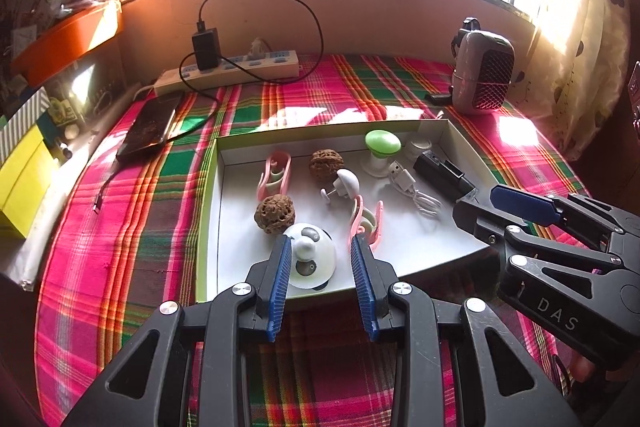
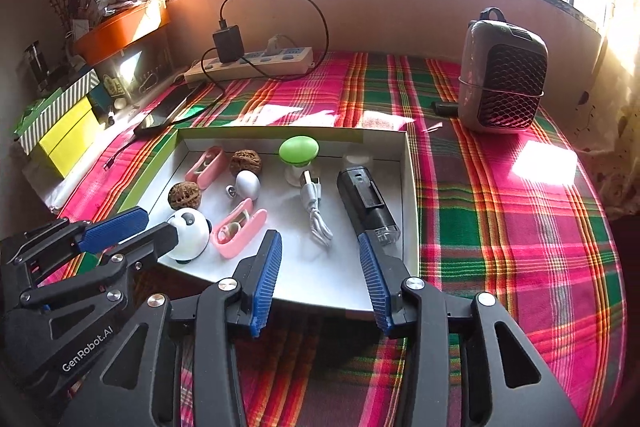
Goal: Organize objects
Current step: 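Withdraw both tools from the box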
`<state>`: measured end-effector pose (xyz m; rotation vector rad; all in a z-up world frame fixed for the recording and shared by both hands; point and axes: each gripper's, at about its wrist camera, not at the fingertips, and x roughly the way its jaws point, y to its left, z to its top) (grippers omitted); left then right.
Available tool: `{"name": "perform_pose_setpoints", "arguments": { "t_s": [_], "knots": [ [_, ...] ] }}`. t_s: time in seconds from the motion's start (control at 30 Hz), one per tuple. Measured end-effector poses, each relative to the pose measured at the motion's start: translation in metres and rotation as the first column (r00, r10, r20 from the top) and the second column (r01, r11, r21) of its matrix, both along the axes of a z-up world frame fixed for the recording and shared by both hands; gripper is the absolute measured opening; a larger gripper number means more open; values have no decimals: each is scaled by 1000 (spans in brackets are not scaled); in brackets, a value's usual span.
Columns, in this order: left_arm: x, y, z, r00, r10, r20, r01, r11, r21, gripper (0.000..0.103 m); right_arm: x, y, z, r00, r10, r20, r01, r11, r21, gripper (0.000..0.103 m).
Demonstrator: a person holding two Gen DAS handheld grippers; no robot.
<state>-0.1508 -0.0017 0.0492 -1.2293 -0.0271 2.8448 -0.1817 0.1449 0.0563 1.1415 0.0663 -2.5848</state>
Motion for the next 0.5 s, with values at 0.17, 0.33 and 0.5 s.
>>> {"name": "perform_pose_setpoints", "arguments": {
  "t_s": [0.17,0.33,0.5],
  "knots": [
    [11,-2,1,1000,14,-5,-14,1000,-2,29,11,-3,0,1000,-1,-13,1,1000,22,42],
    [18,-4,-1,1000,25,2,-25,1000,3,29,21,-2,-2,1000,-6,-10,7,1000,25,42],
    [27,-7,-4,999,43,8,-43,999,11,29,31,0,-3,1000,-21,-13,21,999,32,42]
  ]
}}
